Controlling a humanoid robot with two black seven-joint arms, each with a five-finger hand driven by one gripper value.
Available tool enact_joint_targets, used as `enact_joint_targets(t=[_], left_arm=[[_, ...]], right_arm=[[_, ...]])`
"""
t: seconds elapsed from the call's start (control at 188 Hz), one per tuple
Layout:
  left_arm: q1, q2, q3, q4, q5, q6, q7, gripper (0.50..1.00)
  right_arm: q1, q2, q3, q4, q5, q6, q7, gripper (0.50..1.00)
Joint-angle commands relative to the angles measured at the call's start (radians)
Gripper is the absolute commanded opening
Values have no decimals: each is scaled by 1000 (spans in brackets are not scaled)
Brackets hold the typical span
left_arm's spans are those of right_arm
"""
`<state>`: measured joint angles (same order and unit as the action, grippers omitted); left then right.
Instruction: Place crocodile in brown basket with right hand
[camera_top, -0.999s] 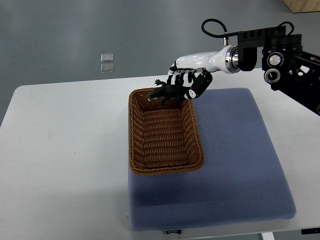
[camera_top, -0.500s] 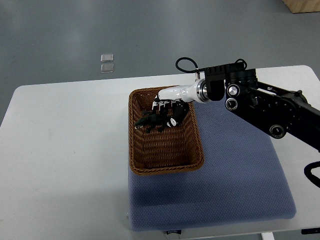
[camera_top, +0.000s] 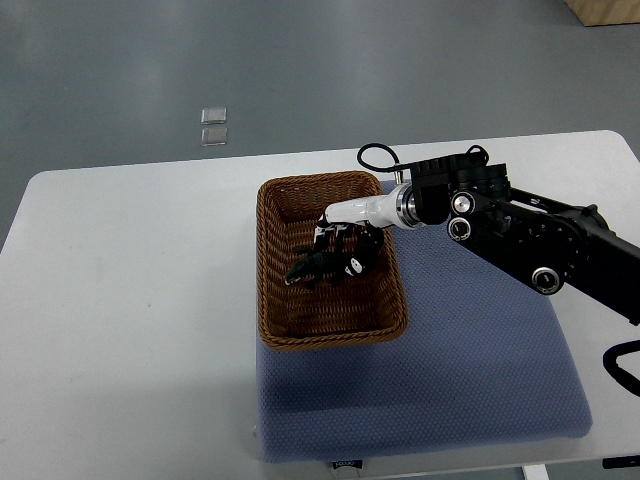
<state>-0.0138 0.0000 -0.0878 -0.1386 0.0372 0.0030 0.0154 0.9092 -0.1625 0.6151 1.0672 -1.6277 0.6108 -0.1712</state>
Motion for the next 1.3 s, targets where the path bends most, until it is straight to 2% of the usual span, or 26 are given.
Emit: enact_joint_targets(t=[0.0,0.048,0.26,0.441,0.579,0.723,0.845,0.936,1.068,1.164,1.297], left_arm=[[0,0,-1,1,0,0,0,1000],[0,0,0,1,0,0,-2,1000],[0,0,-1,1,0,0,0,1000],[0,0,-1,1,0,0,0,1000],[0,0,-1,1,0,0,0,1000],[0,0,-1,1,0,0,0,1000],[0,0,0,1,0,0,0,1000],[0,0,-1,1,0,0,0,1000],[0,0,0,1,0,0,0,1000],[0,0,0,1,0,0,0,1000],[0,0,0,1,0,0,0,1000]], right_arm=[[-3,0,2,-3,0,0,-1,901],[-1,0,5,-1,3,0,-1,928],[20,-22,35,10,25,0,1,928],[28,-48,213,7,129,0,1,928],[-23,-49,400,-12,281,0,9,928],[-84,-40,540,-69,502,-92,21,928],[-133,-38,591,-127,758,-195,87,928],[-156,-37,594,-194,1035,-284,179,928],[-181,-22,592,-273,1368,-378,268,928],[-210,-6,592,-316,1506,-384,295,930],[-256,35,594,-331,1614,-373,300,930]])
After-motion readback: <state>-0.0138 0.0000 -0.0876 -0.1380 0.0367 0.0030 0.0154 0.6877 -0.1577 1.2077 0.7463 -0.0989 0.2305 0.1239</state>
